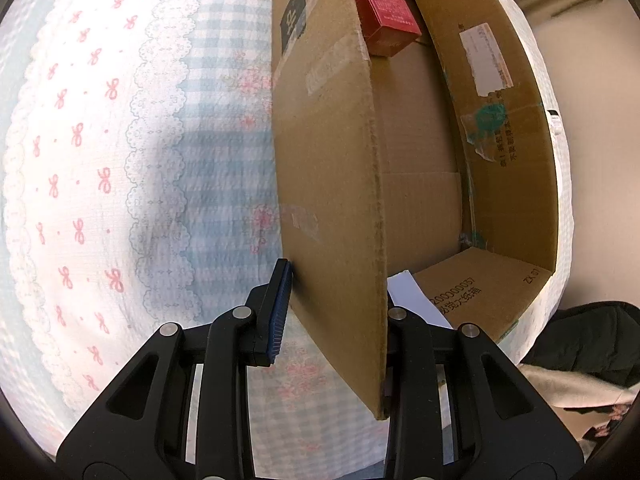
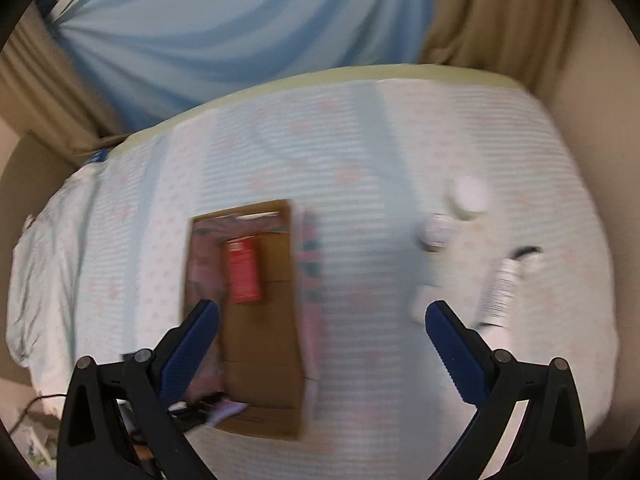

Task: Organize rigid objects
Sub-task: 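Move the right gripper back and grasp the green jar by its white lid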

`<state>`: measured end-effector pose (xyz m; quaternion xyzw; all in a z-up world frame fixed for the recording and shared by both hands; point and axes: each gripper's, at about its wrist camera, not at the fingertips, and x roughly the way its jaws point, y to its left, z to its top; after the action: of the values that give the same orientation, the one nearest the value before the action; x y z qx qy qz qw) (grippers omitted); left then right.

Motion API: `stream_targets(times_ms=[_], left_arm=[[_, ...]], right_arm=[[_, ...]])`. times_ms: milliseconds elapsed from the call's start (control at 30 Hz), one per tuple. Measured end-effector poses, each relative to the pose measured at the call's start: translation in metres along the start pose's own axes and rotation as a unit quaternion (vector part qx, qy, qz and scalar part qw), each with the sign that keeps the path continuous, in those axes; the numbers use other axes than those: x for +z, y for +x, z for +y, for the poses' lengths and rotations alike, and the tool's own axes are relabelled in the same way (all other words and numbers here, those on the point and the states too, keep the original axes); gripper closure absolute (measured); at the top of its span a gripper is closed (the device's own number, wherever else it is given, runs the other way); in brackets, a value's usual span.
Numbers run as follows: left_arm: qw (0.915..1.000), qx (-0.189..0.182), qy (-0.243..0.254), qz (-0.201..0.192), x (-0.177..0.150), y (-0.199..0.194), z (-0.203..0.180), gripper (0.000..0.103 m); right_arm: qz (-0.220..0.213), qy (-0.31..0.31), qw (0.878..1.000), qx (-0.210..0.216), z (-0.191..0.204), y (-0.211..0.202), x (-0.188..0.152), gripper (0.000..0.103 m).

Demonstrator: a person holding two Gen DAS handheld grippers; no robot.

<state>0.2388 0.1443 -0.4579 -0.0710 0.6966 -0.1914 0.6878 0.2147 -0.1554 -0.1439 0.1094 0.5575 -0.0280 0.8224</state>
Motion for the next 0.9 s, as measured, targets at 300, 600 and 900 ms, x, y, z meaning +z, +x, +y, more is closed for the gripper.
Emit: stream_targets(times_ms=[300,600,900], left_arm=[[0.9998,0.0,-0.015,-0.013,-0.008,-0.004,0.004,0.077],[0.9998,0.003,-0.005,-0.021,-0.019,-0.011,0.003,0.077],[0.9995,0.004,0.0,-0.03,-0.022,-0.017,-0.006,0.077]], right_arm=[[-0.007,0.076,0.995,-0.059,-0.113,-0.027,-0.049,0.0],[-0.012,0.101,0.992,-0.069,-0.19,0.033,-0.11,0.0],[-0.029,0.117,0.99,-0.072,-0.209,0.129,-0.156,0.0]])
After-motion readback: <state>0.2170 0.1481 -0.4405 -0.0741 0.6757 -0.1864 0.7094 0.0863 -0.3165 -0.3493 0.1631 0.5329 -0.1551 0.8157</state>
